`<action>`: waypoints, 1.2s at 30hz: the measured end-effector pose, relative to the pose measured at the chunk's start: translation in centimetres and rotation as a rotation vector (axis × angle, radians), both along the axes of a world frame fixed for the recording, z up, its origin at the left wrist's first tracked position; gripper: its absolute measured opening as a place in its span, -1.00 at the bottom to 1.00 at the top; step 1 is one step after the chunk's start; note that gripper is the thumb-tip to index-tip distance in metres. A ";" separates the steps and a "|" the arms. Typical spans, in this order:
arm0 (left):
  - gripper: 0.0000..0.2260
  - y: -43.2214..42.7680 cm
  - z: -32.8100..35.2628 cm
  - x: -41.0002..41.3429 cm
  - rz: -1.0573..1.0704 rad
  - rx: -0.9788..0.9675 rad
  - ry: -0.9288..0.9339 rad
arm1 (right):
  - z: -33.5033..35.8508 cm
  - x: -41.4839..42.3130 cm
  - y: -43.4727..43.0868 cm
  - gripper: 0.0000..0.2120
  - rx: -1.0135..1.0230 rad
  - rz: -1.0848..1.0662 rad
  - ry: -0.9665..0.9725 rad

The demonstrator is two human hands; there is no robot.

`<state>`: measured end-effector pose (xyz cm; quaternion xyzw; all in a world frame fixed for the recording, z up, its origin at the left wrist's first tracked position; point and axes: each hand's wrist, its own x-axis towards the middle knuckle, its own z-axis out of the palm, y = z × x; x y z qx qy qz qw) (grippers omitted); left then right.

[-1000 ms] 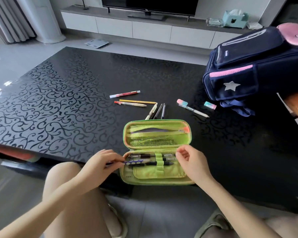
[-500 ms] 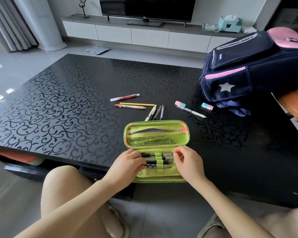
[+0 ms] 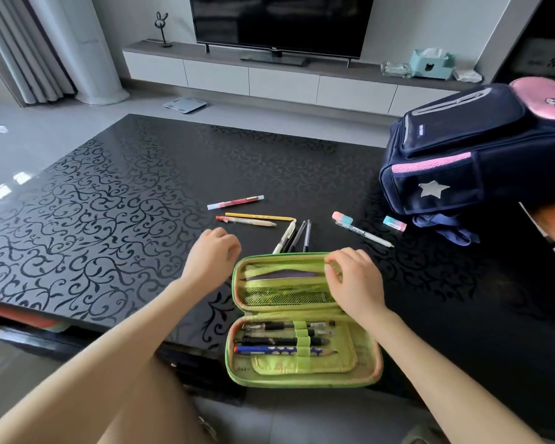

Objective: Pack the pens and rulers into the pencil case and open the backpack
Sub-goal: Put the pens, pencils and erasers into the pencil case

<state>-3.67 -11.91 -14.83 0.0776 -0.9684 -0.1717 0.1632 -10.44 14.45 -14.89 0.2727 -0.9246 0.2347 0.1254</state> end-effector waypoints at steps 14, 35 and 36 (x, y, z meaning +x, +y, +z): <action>-0.81 -3.3 -2.7 -13.9 -0.008 -0.072 -0.163 | -3.8 -2.1 -2.9 -0.71 0.016 0.008 0.056; -0.72 -0.1 -0.4 -17.5 -0.295 -0.946 -0.638 | -3.8 -1.8 -3.3 -0.72 0.149 -0.047 0.073; -0.72 0.0 -0.3 -17.7 -0.301 -0.946 -0.656 | -3.9 -1.8 -3.3 -0.73 0.150 -0.050 0.072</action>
